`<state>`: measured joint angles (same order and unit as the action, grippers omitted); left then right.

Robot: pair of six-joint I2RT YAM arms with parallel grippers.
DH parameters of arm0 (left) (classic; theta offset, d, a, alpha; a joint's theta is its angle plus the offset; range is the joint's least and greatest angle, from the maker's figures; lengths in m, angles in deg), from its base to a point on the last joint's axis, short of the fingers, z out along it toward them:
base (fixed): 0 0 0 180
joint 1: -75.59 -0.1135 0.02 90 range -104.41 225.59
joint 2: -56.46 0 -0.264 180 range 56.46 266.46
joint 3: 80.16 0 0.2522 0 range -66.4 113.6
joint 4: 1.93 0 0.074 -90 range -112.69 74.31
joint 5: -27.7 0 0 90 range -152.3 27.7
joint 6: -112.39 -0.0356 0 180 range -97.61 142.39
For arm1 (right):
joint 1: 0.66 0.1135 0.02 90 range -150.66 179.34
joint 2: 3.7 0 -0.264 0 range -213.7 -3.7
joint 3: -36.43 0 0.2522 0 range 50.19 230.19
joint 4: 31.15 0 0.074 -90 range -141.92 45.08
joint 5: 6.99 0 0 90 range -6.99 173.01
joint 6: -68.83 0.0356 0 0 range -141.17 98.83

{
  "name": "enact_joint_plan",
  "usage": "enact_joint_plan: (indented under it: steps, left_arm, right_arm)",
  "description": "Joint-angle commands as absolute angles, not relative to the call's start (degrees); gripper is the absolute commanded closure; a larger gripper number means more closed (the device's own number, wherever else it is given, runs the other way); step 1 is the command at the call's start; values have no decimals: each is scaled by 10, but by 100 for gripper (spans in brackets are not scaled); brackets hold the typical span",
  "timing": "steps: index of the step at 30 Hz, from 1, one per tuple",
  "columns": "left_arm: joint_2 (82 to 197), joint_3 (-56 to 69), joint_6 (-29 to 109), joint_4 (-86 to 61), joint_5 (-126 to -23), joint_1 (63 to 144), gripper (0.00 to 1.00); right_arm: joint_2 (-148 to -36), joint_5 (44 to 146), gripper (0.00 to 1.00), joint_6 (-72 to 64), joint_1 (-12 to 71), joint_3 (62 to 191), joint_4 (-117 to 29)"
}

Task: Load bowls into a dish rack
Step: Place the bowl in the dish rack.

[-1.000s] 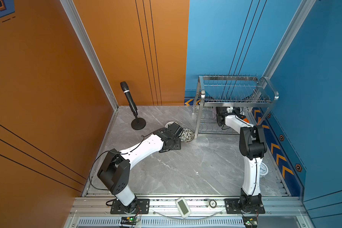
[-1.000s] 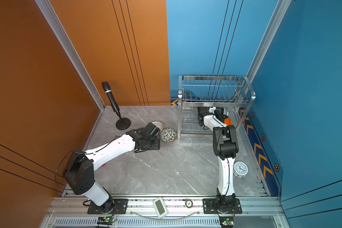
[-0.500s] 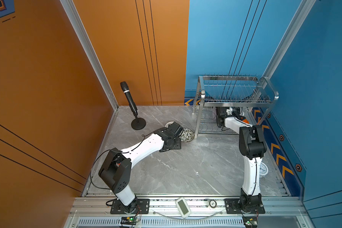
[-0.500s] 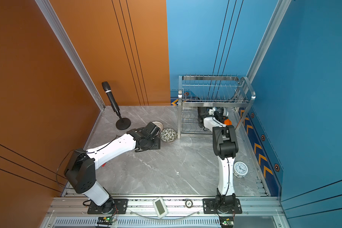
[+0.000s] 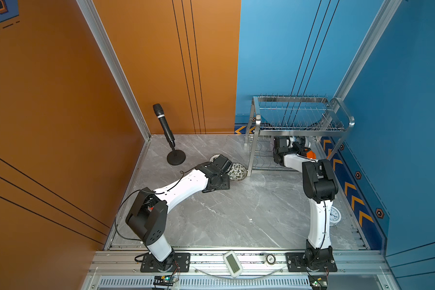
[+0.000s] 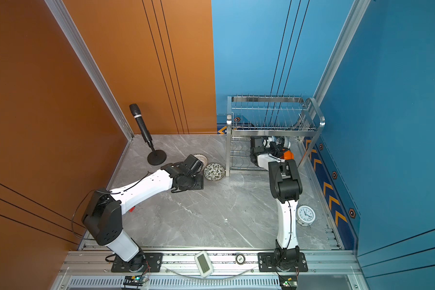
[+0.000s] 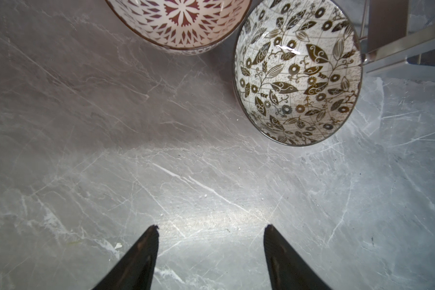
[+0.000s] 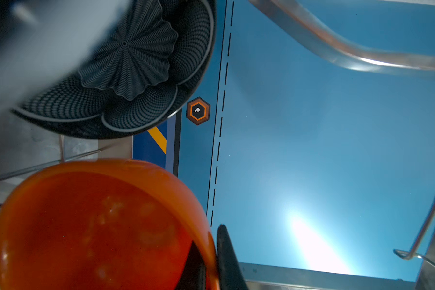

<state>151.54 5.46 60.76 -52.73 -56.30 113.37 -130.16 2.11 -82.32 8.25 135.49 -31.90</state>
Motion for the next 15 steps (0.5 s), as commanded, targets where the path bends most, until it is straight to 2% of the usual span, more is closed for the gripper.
enact_joint_plan:
  steps: [1, 15]
  left_arm:
    - [1524, 67, 593, -535, -572, 1128, 32]
    - [1525, 64, 583, -533, -577, 1121, 32]
  right_arm:
    - [-1317, 15, 100, -887, 82, 1344, -237]
    - [-1305, 10, 100, -952, 83, 1323, -167]
